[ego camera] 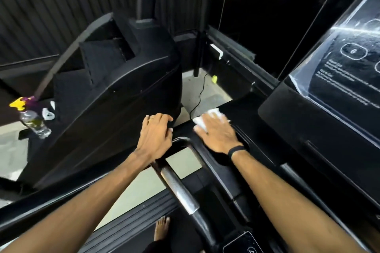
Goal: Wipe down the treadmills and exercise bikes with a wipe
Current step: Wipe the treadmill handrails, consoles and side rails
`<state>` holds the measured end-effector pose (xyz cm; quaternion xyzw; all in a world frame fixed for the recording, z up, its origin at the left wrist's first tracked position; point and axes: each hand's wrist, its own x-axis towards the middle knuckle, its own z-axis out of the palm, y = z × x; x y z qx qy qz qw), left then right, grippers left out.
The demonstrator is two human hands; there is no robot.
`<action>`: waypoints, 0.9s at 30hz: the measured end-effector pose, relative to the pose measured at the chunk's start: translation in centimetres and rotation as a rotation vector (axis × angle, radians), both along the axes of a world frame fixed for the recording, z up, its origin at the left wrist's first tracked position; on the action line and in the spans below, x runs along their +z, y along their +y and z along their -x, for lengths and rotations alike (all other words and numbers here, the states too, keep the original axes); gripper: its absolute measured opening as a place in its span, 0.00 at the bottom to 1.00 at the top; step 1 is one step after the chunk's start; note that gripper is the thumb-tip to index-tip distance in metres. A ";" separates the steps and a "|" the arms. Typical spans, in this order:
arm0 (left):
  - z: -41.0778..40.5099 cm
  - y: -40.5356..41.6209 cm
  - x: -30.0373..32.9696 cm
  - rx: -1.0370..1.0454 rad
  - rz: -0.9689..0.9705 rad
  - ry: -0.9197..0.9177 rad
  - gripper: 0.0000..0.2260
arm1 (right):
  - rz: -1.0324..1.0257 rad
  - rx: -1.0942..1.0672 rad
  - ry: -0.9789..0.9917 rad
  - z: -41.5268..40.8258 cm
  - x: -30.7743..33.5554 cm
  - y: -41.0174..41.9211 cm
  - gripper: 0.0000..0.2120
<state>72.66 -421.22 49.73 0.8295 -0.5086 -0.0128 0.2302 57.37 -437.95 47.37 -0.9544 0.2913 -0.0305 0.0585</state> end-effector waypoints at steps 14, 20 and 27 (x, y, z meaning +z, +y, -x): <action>-1.8 -7.4 -1.0 -0.341 -0.037 0.228 0.18 | -0.051 -0.276 0.108 3.1 1.5 0.3 0.37; -1.9 -10.0 -2.3 -0.505 -0.140 0.165 0.27 | -0.102 -0.523 0.153 8.2 1.9 4.2 0.45; -2.1 -10.0 -4.1 -0.467 -0.094 0.226 0.30 | -0.143 -0.178 0.218 13.5 4.0 11.0 0.38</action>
